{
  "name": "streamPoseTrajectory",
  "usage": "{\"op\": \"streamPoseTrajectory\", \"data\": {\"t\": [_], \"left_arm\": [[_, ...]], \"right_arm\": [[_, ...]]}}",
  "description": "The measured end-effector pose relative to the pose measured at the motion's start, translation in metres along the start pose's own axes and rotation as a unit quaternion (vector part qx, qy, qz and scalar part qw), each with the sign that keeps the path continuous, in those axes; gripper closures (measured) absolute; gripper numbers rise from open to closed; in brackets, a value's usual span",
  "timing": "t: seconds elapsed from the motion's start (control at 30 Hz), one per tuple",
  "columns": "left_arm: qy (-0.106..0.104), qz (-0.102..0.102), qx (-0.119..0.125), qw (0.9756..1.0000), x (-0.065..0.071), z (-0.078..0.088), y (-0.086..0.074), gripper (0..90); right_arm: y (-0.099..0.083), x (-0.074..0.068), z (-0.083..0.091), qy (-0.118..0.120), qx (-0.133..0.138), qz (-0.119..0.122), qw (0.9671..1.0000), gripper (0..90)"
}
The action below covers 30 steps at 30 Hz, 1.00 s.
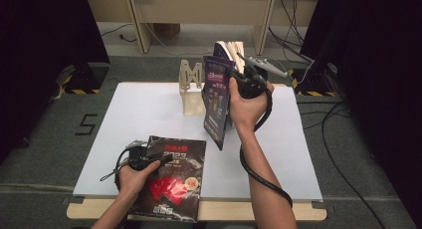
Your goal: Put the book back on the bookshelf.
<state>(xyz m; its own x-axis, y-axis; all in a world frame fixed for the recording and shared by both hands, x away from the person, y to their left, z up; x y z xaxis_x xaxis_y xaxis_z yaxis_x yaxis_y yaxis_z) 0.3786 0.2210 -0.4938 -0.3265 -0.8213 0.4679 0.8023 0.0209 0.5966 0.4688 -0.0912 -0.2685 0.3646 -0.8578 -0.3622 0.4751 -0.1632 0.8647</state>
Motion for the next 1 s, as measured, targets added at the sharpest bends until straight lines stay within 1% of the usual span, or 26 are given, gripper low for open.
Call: {"op": "streamPoseTrajectory", "data": {"t": [0.47, 0.5, 0.57, 0.63, 0.77, 1.0], "left_arm": [[0.0, 0.001, 0.0, 1.0, -0.001, 0.0, 0.0, 39.7], [0.0, 0.001, 0.0, 1.0, 0.0, 0.0, 0.0, 39.8], [0.001, 0.0, 0.0, 1.0, -0.001, 0.0, 0.0, 39.8], [0.001, 0.001, 0.001, 1.0, -0.001, 0.0, 0.0, 39.7], [0.001, 0.001, 0.0, 1.0, -0.001, 0.0, 0.0, 39.7], [0.001, 0.001, 0.001, 1.0, -0.001, 0.0, 0.0, 39.7]], "right_arm": [[0.004, -0.001, -0.005, -0.002, 0.003, 0.001, 1.0, 84.4], [0.004, -0.002, -0.006, -0.007, 0.004, 0.008, 0.9999, 84.4], [0.004, -0.003, -0.006, -0.007, 0.005, 0.008, 0.9999, 84.4], [0.004, -0.003, -0.007, -0.007, 0.005, 0.007, 0.9999, 84.4], [0.004, -0.001, -0.009, -0.005, 0.004, -0.002, 1.0, 84.4], [0.006, -0.001, -0.011, -0.005, 0.004, -0.002, 1.0, 84.4]]}}
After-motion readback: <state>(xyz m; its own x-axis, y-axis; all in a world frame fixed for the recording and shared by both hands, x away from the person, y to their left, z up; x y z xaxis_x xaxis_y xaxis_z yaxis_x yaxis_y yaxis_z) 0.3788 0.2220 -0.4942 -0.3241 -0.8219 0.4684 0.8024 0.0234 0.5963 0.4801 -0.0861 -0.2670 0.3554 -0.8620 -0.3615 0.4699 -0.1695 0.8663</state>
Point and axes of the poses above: each handheld gripper's, and its own axes: z roughly backward along the jaws, y roughly out of its top, x roughly to its right, the point moved 1 cm from there along -z, roughly forward along the jaws, and after that the axes turned 8 degrees about -x, right-handed, at the moved point
